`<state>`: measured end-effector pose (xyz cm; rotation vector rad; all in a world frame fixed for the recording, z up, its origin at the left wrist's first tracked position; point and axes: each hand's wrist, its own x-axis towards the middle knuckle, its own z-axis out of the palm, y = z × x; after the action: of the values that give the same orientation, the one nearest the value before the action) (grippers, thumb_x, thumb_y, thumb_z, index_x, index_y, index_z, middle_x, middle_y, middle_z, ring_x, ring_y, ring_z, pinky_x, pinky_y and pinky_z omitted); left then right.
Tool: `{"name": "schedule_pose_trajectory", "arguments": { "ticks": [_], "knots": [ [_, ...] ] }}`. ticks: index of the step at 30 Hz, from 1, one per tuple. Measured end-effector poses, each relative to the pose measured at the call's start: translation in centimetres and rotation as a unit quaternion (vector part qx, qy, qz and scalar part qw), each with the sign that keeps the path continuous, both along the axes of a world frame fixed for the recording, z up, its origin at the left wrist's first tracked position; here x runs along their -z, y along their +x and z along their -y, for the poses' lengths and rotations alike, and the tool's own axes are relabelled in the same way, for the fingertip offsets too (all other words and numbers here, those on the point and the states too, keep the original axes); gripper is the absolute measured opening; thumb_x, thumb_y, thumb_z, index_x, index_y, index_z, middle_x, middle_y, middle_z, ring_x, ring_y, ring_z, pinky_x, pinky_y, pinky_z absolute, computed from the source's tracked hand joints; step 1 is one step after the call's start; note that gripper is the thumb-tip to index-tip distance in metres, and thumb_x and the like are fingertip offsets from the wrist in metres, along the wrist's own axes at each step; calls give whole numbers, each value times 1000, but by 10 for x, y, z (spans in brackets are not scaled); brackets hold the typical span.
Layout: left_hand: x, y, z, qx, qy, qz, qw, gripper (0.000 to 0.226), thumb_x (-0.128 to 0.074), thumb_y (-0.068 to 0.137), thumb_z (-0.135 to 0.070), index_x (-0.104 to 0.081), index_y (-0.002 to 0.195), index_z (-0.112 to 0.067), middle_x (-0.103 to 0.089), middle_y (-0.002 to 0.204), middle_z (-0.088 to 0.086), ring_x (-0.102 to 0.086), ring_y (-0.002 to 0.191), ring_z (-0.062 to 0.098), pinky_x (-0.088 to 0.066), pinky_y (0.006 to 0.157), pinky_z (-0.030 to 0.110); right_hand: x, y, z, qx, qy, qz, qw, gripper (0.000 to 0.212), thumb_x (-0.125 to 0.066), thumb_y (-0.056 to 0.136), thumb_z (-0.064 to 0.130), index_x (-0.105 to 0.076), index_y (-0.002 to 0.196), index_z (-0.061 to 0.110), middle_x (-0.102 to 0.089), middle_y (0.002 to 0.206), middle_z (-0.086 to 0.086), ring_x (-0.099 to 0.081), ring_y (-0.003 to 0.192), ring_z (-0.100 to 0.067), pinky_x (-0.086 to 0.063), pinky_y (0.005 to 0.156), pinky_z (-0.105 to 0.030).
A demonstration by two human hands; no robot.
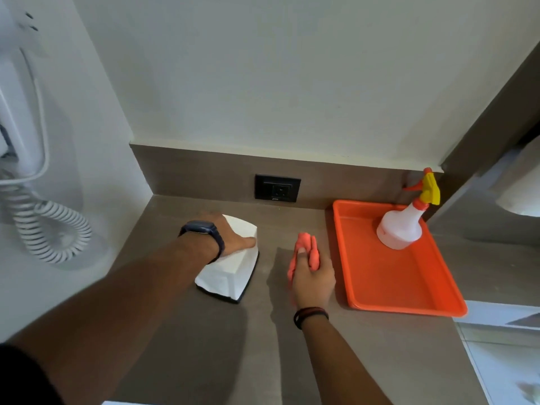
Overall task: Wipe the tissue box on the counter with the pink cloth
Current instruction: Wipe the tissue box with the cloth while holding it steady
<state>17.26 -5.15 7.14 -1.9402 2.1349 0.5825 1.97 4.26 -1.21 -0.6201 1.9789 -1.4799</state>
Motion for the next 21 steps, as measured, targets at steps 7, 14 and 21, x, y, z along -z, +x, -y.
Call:
{"name": "schedule_pose_trajectory", "arguments": {
  "ticks": [7,14,21],
  "knots": [
    [21,26,27,290,31,113,950,161,-78,22,-77,10,148,-27,-5,160,0,-4,146,26,-12,119,49,17,43,13,-16,-29,123,992,15,-64,96,26,-70,82,27,-64,59,30,-64,69,9,-48,77,-23],
    [44,30,30,292,-51,65,953,132,-82,29,-60,-19,138,-24,-36,138,-3,-36,124,19,-37,105,39,13,84,47,-115,-47,140,982,44,-43,104,39,-47,143,22,-50,125,17,-47,125,-6,-36,114,-33],
    [42,29,30,289,-40,80,953,140,-84,33,-60,-9,145,-21,-24,151,2,-23,137,24,-30,113,40,18,77,39,-101,0,237,966,39,-42,105,36,-53,138,19,-60,126,5,-54,118,-13,-41,100,-28]
  ]
}}
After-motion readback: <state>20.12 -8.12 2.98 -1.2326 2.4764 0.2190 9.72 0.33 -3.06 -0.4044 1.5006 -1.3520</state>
